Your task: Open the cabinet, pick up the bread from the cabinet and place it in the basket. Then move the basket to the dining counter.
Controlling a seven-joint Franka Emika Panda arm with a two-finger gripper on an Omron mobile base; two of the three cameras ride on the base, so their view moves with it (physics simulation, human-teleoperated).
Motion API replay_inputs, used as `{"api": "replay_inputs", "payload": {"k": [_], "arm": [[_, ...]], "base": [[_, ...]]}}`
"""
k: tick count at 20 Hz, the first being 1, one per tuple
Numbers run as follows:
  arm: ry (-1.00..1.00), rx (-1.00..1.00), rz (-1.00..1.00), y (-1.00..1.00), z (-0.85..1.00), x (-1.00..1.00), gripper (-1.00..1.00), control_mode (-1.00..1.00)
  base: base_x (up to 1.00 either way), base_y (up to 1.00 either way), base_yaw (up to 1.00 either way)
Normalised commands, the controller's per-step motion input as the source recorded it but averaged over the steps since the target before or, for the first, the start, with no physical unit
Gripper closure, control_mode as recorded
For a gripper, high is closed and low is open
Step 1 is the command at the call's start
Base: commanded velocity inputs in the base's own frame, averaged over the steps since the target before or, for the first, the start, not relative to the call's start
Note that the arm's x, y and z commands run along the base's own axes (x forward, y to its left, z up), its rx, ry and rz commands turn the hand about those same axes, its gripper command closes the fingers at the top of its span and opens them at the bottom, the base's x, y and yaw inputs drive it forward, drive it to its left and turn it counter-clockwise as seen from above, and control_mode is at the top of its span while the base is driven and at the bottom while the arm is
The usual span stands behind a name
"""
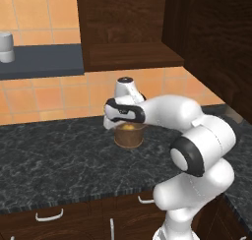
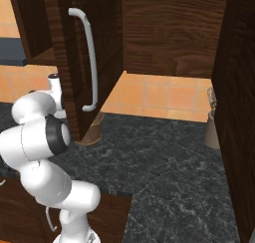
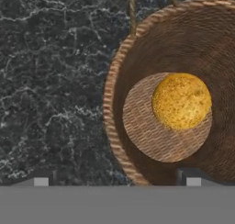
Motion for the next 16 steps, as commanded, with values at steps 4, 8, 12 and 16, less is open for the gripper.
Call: {"api": "replay_inputs", "payload": {"k": [4, 8, 12, 16], "arm": [[0.04, -0.11, 0.0, 0.02, -0.54, 0.09, -1.0, -1.0], [0.01, -0.11, 0.01, 0.0, -0.53, 0.16, -1.0, -1.0], [0.0, -0.05, 0.03, 0.0, -0.27, 0.23, -1.0, -1.0], [0.0, 0.0, 0.06, 0.0, -0.19, 0.07, -1.0, -1.0]], "base": [[0.0, 0.0, 0.0], [0.0, 0.0, 0.0], [0.0, 0.0, 0.0], [0.0, 0.0, 0.0]]}}
